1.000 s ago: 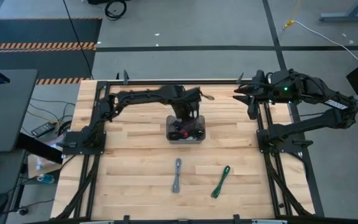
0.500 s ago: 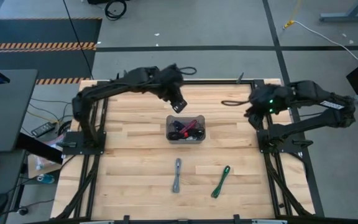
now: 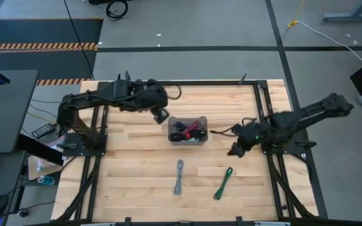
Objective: Pick and place USB-C Cables
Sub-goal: Put the black and green charger cable into the black bin
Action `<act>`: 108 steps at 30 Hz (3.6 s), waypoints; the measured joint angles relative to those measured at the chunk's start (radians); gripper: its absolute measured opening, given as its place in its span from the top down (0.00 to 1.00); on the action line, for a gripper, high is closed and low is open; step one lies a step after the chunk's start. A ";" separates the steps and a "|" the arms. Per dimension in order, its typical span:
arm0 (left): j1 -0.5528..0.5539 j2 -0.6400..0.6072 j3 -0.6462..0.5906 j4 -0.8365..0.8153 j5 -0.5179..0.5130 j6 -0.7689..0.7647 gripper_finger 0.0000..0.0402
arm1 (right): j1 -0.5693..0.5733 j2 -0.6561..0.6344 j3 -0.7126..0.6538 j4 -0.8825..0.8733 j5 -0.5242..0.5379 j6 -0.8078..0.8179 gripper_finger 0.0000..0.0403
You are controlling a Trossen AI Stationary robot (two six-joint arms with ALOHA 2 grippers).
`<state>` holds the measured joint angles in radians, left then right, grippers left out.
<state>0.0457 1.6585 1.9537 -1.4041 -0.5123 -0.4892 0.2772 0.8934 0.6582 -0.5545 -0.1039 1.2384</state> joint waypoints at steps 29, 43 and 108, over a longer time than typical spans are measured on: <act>-0.042 -0.024 -0.011 -0.058 -0.041 0.116 0.62 | 0.303 0.521 -0.020 0.261 0.033 0.558 0.69; -0.042 -0.024 -0.011 0.002 -0.041 0.056 0.62 | 0.308 0.635 -0.021 0.340 -0.068 0.495 0.67; -0.042 -0.023 -0.011 0.022 -0.040 0.159 0.62 | 0.164 0.575 0.240 0.317 0.156 0.158 0.95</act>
<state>0.0032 1.6352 1.9430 -1.3823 -0.5522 -0.3302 0.4414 1.4680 0.8985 -0.2379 0.0517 1.3960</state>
